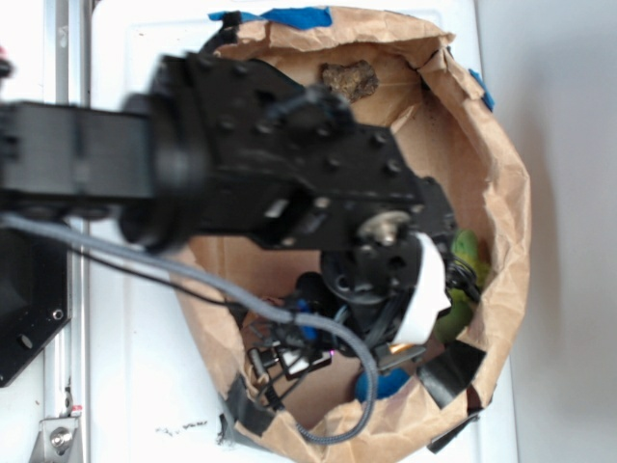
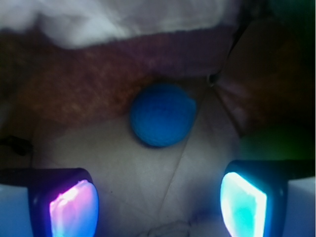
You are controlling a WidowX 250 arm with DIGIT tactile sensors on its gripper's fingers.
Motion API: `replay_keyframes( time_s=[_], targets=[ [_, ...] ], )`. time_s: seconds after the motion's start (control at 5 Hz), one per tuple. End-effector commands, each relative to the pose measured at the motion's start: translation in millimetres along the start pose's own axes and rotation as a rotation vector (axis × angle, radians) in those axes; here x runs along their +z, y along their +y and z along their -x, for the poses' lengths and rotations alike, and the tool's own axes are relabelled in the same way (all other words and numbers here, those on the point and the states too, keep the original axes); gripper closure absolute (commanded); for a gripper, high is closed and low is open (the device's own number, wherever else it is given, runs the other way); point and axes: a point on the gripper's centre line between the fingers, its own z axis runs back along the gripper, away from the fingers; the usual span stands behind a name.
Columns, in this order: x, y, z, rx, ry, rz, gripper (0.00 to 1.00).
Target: Grab the blue ball.
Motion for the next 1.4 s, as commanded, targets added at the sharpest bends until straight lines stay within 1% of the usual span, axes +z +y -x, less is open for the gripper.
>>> replay_keyframes(
  time_s=[0.0, 0.2, 0.4, 0.6, 0.8, 1.0, 1.2],
  targets=[
    [-23, 2, -7, -0.121, 0.017, 0.018, 0.0],
    [-27, -2, -15, -0.151, -0.003, 0.024, 0.0],
    [-24, -4, -23, -0.183, -0.064, -0.027, 0.0],
    [-21, -1, -28, -0.214, -0.163, -0.079, 0.0],
    [-26, 2, -31, -0.229, -0.252, -0.092, 0.0],
    [-39, 6, -40, -0.245, -0.242, -0.096, 0.0],
    [-48, 9, -50, -0.256, -0.252, -0.078, 0.0]
  ],
)
